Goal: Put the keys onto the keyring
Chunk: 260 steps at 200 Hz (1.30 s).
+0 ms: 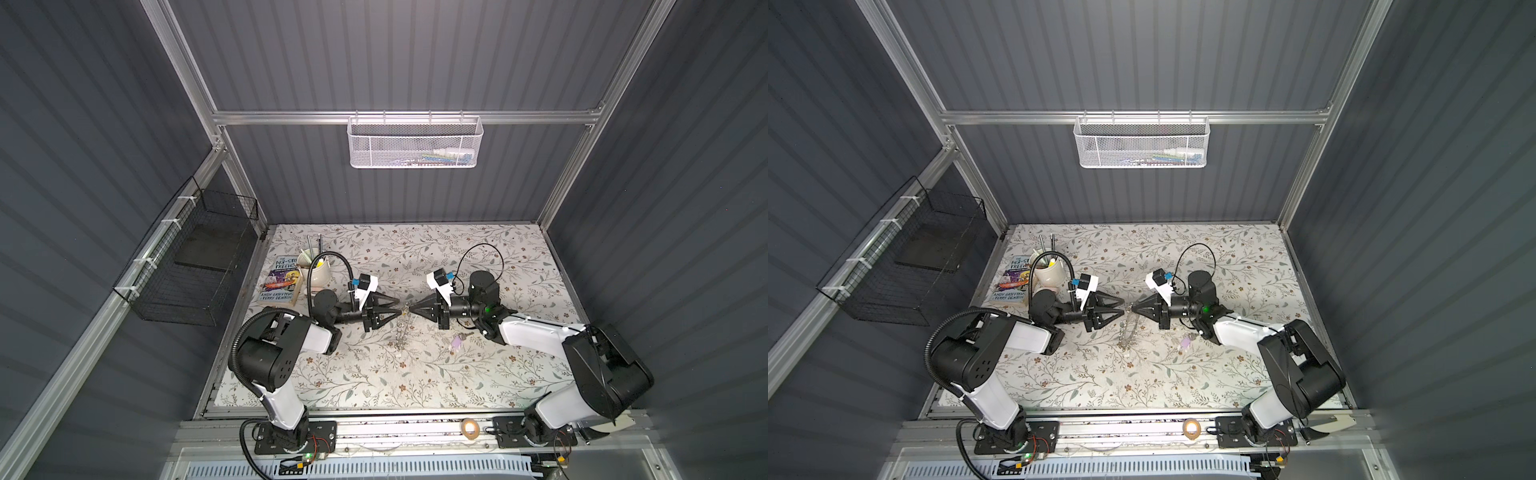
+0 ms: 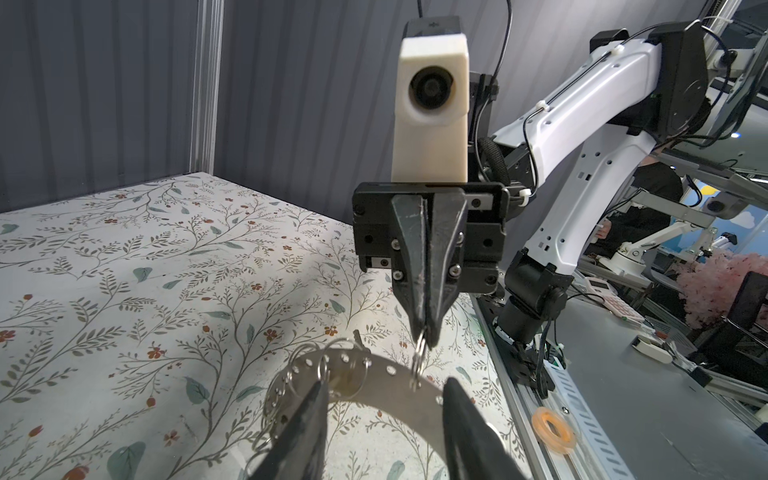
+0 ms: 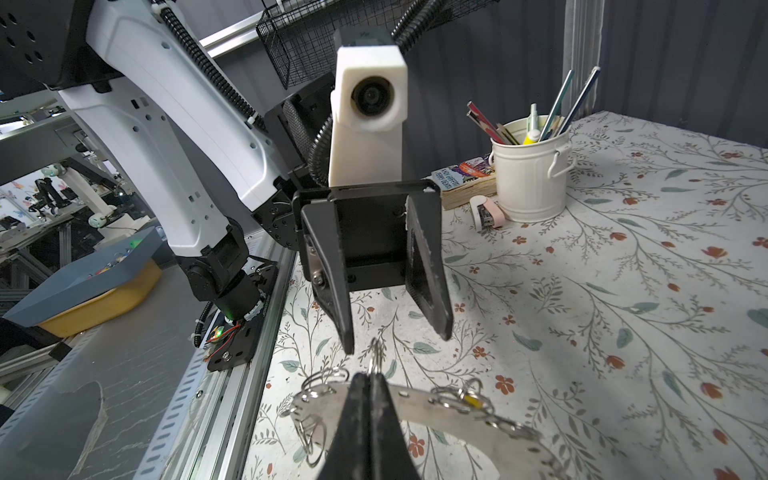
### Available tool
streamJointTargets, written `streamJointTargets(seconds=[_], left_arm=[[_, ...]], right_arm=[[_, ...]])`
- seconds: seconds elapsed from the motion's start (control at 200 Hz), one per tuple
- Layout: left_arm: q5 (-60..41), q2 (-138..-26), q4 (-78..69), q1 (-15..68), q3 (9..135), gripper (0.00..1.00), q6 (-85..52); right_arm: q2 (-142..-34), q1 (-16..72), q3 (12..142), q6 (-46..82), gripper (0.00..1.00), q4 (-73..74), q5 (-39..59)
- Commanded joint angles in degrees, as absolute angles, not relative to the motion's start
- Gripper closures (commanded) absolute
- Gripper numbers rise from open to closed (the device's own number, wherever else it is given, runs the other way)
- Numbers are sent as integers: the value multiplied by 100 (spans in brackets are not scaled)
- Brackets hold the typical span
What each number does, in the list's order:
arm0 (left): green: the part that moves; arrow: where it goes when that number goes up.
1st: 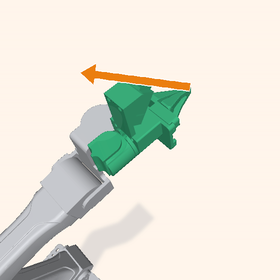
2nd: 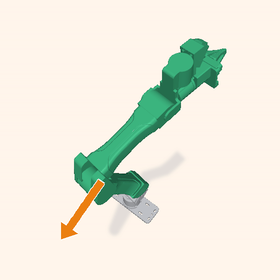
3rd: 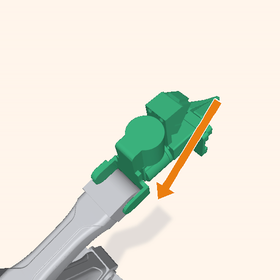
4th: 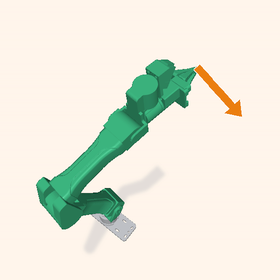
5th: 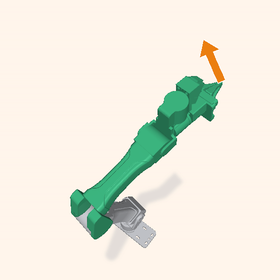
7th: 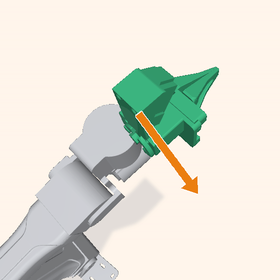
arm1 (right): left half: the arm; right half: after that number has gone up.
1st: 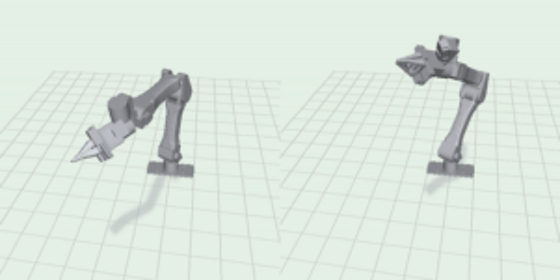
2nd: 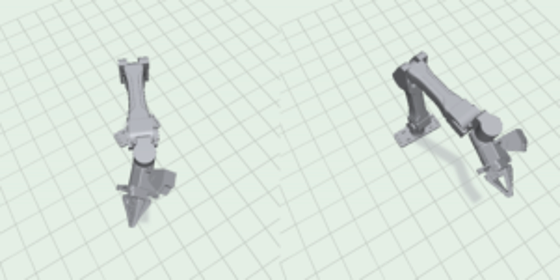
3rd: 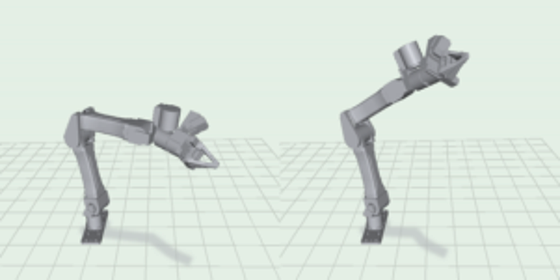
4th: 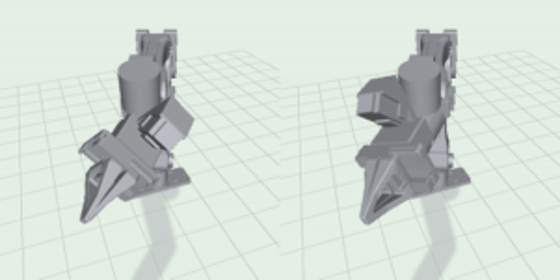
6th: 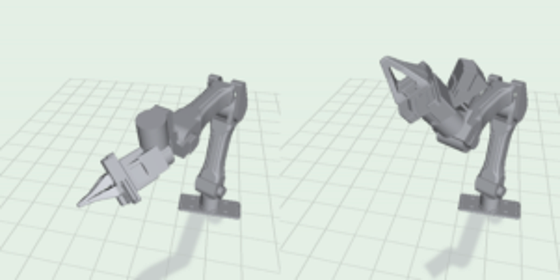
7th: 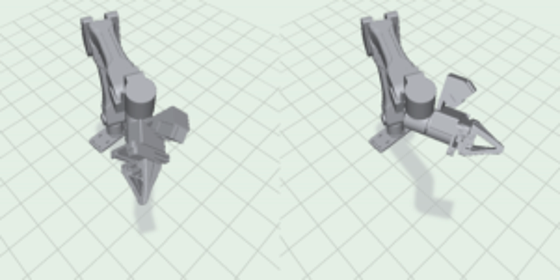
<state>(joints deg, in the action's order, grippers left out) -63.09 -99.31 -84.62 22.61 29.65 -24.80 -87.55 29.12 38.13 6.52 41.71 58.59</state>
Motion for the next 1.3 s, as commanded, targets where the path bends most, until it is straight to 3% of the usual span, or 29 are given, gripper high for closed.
streamJointTargets(seconds=[0.0,0.275,0.625,0.79,0.945,1.116,1.216,1.251,1.271,1.296], left_arm=[[-6430,-10023,-8763,2338,3129,56,-2533],[-6450,-10103,-8763,2398,3223,64,-2605],[-6591,-10210,-8668,2470,3318,80,-2648],[-6589,-10144,-8528,2469,3337,100,-2616],[-6406,-9907,-8343,2470,3251,100,-2480],[-5960,-9242,-6880,2523,3222,100,-1461],[-5501,-8724,-5119,2731,3384,100,-354],[-5292,-8555,-4515,2840,3450,100,45],[-5178,-8482,-4225,2905,3500,100,234],[-5047,-8400,-3955,2968,3546,100,401]], right_arm=[[-8798,2914,3797,719,100,4396,5981],[-8817,2918,3805,766,100,4457,6013],[-8807,2920,3798,745,100,4421,5987],[-8796,2920,3796,723,100,4404,5969],[-8758,2917,3809,693,100,4308,5931],[-8397,2903,3702,846,74,4373,5745],[-8084,2884,3501,1206,58,4746,5402],[-7970,2882,3426,1322,30,4871,5297],[-7914,2879,3392,1400,6,4940,5218],[-7851,2874,3359,1501,1,4992,5118]])
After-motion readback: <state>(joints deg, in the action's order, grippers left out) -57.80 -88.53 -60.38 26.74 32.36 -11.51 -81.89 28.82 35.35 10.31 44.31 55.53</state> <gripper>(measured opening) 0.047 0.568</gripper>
